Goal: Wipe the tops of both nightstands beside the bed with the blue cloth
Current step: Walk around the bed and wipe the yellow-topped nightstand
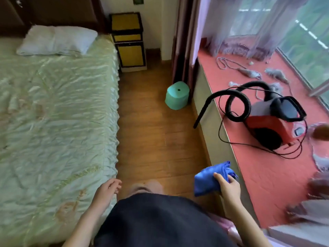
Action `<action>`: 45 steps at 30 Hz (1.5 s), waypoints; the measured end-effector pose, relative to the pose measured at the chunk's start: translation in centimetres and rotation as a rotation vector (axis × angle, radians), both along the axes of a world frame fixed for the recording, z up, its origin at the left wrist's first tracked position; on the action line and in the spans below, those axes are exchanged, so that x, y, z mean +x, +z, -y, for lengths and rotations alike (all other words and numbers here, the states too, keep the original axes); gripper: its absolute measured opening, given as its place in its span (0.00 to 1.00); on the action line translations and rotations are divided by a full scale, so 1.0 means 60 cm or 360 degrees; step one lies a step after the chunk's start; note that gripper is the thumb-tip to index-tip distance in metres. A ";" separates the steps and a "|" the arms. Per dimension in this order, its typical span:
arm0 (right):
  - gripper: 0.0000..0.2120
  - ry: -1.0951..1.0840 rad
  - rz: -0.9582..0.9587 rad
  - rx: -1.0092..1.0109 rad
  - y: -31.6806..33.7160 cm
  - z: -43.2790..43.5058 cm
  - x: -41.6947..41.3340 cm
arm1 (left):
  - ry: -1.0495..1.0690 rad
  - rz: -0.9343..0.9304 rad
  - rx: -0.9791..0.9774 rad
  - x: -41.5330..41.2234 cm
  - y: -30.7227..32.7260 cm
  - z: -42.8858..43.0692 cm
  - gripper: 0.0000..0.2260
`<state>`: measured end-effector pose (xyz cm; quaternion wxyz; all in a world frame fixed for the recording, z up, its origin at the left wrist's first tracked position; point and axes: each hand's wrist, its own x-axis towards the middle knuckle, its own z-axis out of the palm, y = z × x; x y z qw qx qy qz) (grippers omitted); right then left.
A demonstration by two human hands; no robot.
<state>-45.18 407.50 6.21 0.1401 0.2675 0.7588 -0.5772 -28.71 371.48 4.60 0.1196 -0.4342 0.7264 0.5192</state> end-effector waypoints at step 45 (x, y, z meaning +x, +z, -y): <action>0.04 0.0664 0.0133 -0.0007 0.021 0.995 -1.410 | 0.0666 -0.0007 0.0033 -1.188 -0.019 0.814 0.09</action>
